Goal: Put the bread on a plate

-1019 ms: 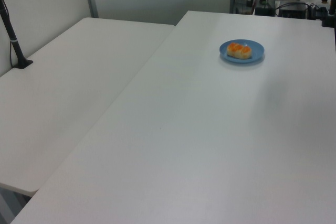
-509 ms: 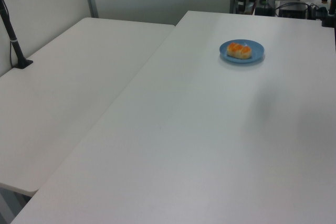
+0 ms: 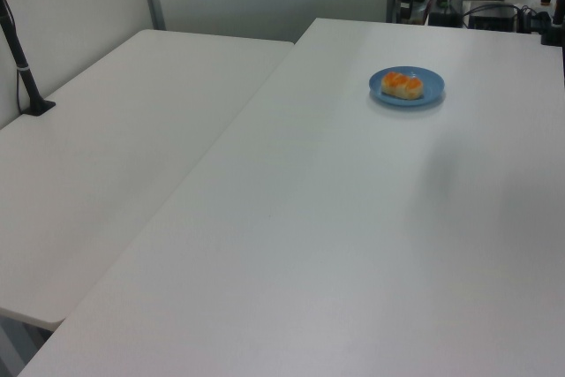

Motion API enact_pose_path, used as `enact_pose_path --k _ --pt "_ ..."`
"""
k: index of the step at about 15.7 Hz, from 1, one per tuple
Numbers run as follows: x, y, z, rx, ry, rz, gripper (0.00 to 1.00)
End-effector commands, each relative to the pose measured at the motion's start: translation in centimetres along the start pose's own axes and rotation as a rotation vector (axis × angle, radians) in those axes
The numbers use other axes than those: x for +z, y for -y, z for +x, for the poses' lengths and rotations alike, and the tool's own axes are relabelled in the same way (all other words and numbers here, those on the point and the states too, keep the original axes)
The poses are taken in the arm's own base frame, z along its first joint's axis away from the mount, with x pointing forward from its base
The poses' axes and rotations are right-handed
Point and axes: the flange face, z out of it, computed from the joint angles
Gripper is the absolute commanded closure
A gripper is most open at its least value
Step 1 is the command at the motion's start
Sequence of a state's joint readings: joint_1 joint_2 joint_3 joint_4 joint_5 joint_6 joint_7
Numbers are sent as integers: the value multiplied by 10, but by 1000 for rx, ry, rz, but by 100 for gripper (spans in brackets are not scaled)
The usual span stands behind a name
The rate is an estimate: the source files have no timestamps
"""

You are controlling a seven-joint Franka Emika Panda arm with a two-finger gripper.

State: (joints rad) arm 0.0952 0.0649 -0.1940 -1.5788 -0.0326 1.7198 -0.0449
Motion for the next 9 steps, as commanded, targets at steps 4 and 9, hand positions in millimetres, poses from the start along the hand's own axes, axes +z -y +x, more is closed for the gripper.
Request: enact_pose_path --k 4,9 --pt "0 1 -5 15 -13 11 0" --pt "2 -1 -3 6 -16 10 0"
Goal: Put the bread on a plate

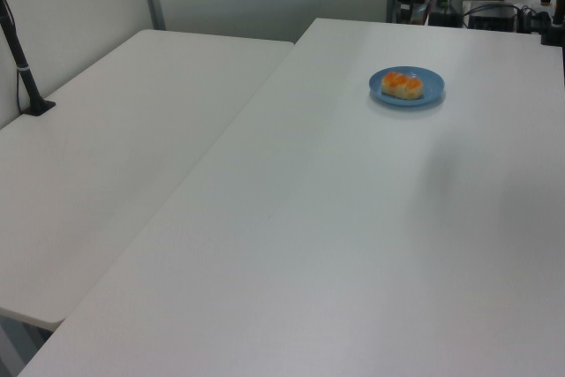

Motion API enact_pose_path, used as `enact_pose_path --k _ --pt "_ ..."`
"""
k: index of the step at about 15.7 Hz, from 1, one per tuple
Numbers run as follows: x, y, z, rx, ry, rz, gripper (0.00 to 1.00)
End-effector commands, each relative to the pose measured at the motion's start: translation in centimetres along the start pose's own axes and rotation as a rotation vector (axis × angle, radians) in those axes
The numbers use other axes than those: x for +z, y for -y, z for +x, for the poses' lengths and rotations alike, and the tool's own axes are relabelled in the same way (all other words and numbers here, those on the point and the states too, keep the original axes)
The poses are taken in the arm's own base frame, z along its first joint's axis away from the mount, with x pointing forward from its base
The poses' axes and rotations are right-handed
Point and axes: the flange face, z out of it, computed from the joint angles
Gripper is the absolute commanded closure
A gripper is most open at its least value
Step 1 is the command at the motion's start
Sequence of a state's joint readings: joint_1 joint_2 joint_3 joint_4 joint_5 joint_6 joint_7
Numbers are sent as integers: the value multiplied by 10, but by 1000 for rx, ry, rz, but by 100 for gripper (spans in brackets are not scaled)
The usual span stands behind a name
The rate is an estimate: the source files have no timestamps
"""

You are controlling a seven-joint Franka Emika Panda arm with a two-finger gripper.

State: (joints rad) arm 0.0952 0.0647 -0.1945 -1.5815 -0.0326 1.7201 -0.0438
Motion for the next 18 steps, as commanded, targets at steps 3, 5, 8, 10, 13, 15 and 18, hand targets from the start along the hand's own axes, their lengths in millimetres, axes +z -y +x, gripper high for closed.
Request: enact_pose_path --k 3,5,8,10,13,15,18 --pt "0 0 -3 14 -20 10 0" --pt "0 0 -3 15 -20 10 0" --pt "-2 -1 -4 17 -23 11 0" --pt "-8 -5 -8 22 -32 14 0" --pt "-8 -7 -12 26 -30 16 0" --pt "-10 -7 -12 26 -33 17 0" --pt "-9 -6 -12 24 -31 17 0"
